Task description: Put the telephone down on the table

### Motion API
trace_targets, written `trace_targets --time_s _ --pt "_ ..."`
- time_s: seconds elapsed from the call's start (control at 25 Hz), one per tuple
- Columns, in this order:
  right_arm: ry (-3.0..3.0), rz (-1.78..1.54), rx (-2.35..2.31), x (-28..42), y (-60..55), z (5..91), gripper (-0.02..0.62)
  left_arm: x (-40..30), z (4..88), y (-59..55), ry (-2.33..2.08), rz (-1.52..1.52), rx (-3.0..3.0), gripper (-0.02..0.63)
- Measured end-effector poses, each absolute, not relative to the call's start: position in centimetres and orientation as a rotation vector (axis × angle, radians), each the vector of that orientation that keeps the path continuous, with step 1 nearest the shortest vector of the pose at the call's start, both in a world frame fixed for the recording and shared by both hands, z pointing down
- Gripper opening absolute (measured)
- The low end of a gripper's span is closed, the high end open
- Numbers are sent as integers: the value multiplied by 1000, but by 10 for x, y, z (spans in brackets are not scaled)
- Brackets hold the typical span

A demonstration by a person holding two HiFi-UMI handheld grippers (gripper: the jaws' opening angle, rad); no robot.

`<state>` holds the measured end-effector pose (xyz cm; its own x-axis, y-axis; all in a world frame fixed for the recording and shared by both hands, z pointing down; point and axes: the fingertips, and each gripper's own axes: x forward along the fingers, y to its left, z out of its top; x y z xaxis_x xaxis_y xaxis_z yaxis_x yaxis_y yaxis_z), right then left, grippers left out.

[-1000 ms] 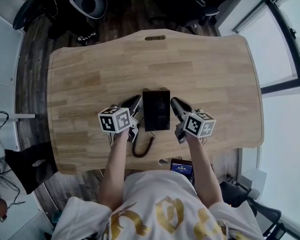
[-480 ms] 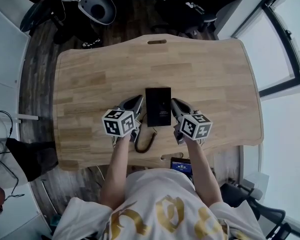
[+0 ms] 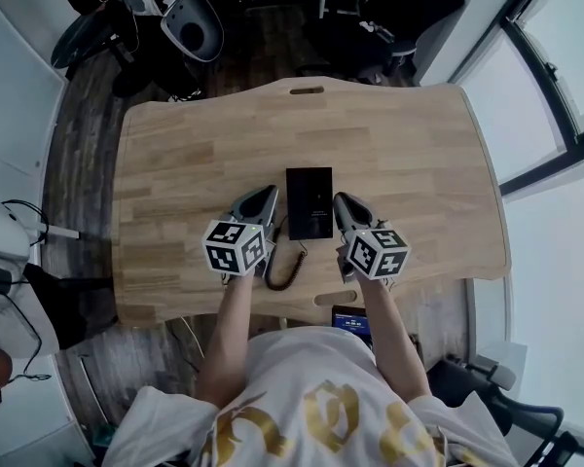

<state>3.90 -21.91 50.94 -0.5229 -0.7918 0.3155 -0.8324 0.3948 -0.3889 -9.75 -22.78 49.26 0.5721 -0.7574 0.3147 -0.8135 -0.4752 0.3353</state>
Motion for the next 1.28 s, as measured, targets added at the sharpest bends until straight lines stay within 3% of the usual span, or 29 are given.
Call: trace_targets --time_s 0.56,1.28 --pt "-2538 541 1599 41 -180 460 12 -99 444 -188 -1308 103 2461 9" --pt "-2567 549 1584 43 -171 455 12 -95 438 -185 -1354 93 2469 9"
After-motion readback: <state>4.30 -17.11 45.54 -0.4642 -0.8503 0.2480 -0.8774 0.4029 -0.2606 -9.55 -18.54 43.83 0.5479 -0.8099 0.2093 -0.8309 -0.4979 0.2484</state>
